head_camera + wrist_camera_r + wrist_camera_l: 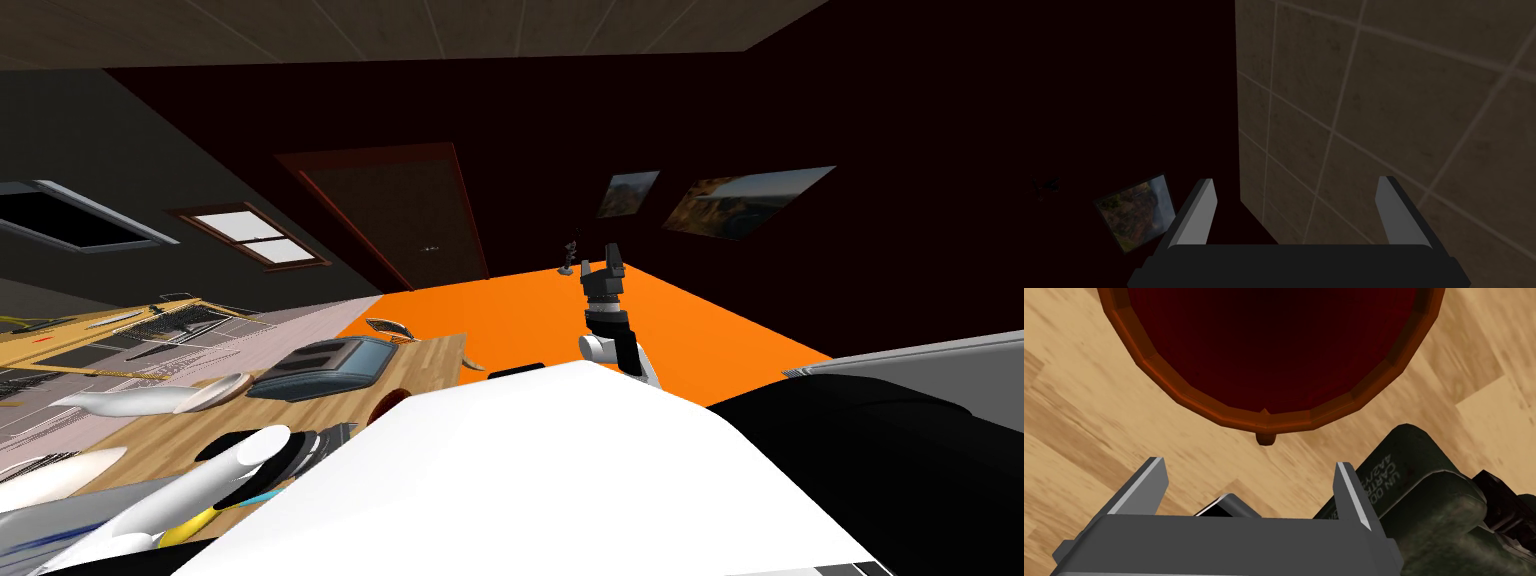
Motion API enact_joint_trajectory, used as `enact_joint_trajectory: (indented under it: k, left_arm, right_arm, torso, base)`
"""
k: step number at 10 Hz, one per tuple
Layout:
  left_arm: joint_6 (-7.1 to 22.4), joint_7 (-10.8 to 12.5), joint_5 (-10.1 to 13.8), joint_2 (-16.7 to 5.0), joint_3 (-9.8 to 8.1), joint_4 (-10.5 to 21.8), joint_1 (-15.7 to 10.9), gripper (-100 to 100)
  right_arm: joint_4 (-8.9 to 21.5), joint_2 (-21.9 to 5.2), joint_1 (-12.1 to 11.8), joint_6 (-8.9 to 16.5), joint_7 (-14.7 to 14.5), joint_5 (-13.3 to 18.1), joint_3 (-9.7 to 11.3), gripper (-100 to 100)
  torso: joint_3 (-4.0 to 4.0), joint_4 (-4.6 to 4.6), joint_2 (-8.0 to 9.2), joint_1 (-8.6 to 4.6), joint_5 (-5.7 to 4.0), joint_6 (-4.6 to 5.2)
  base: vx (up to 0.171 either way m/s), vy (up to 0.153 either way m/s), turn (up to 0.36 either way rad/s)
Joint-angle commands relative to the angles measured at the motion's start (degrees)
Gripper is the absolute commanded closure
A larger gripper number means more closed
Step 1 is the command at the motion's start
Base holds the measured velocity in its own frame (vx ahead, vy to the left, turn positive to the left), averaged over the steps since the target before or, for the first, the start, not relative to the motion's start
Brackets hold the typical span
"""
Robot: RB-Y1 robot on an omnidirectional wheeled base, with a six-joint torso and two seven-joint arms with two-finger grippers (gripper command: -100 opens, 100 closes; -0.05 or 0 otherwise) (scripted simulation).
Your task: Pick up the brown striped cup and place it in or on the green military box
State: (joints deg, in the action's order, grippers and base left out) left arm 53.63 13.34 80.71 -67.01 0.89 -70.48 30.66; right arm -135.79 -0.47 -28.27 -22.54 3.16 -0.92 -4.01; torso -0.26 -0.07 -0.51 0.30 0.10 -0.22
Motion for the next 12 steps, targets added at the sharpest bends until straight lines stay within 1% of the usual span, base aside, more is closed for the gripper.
enact_joint_trajectory:
  k: [1,2,3,4,5,6,7,8,9,10,12]
  left_arm:
    - [2.22,-0.37,-2.76,1.68,-0.09,2.86,-2.86,-100]
    - [2.22,-0.37,-2.76,1.68,-0.09,3.34,-4.68,-100]
    - [2.22,-0.37,-2.76,1.68,-0.09,3.34,-5.43,-100]
    - [4.40,-0.89,-5.33,3.30,-0.21,6.15,-7.74,-100]
    - [4.40,-0.89,-5.33,3.30,-0.21,6.66,-9.25,-100]
    - [4.40,-0.89,-5.33,3.30,-0.21,6.66,-10.13,-100]
    - [6.57,-1.40,-7.90,4.93,-0.32,8.99,-12.05,-100]
    - [6.57,-1.40,-7.90,4.93,-0.32,9.98,-13.47,-100]
    - [6.57,-1.40,-7.90,4.93,-0.32,9.98,-14.84,-100]
    - [8.75,-1.92,-10.46,6.55,-0.44,12.82,-16.77,-100]
    - [8.75,-1.92,-10.46,6.55,-0.44,13.30,-19.55,-100]
  right_arm:
    - [0.00,0.00,0.00,0.00,0.00,0.00,0.00,0]
    - [0.00,0.00,0.00,0.00,0.00,0.00,0.00,0]
    - [0.00,0.00,0.00,0.00,0.00,0.00,0.00,0]
    - [0.00,0.00,0.00,0.00,0.00,0.00,0.00,0]
    - [0.00,0.00,0.00,0.00,0.00,0.00,0.00,0]
    - [0.00,0.00,0.00,0.00,0.00,0.00,0.00,0]
    - [0.00,0.00,0.00,0.00,0.00,0.00,0.00,0]
    - [0.00,0.00,0.00,0.00,0.00,0.00,0.00,0]
    - [0.00,0.00,0.00,0.00,0.00,0.00,0.00,0]
    - [0.00,0.00,0.00,0.00,0.00,0.00,0.00,0]
    - [0.00,0.00,0.00,0.00,0.00,0.00,0.00,0]
  torso:
    - [0.00,0.00,0.00,0.00,0.00,0.00]
    - [0.02,0.00,0.06,0.00,0.01,-0.01]
    - [0.03,0.01,0.06,-0.02,0.00,0.00]
    - [-0.02,-0.01,-0.02,-0.02,-0.01,0.00]
    - [0.03,0.00,0.08,-0.04,0.00,-0.02]
    - [0.06,0.02,0.10,-0.01,0.00,0.00]
    - [0.00,0.00,0.00,0.00,-0.01,-0.01]
    - [0.02,0.00,0.05,0.01,0.01,-0.02]
    - [0.04,0.01,0.07,0.00,0.00,-0.01]
    - [-0.01,0.00,-0.02,-0.02,-0.01,0.00]
    - [0.04,0.01,0.08,-0.04,-0.01,-0.01]
  base:
    - [-0.062,-0.004,0.005]
    - [-0.066,-0.011,0.006]
    - [-0.032,-0.008,-0.001]
    - [-0.073,-0.014,0.003]
    - [-0.080,-0.006,0.008]
    - [-0.036,0.000,-0.003]
    - [-0.062,0.001,0.004]
    - [-0.069,-0.004,0.006]
    - [-0.035,-0.010,0.000]
    - [-0.067,-0.015,0.001]
    - [-0.056,-0.006,0.003]
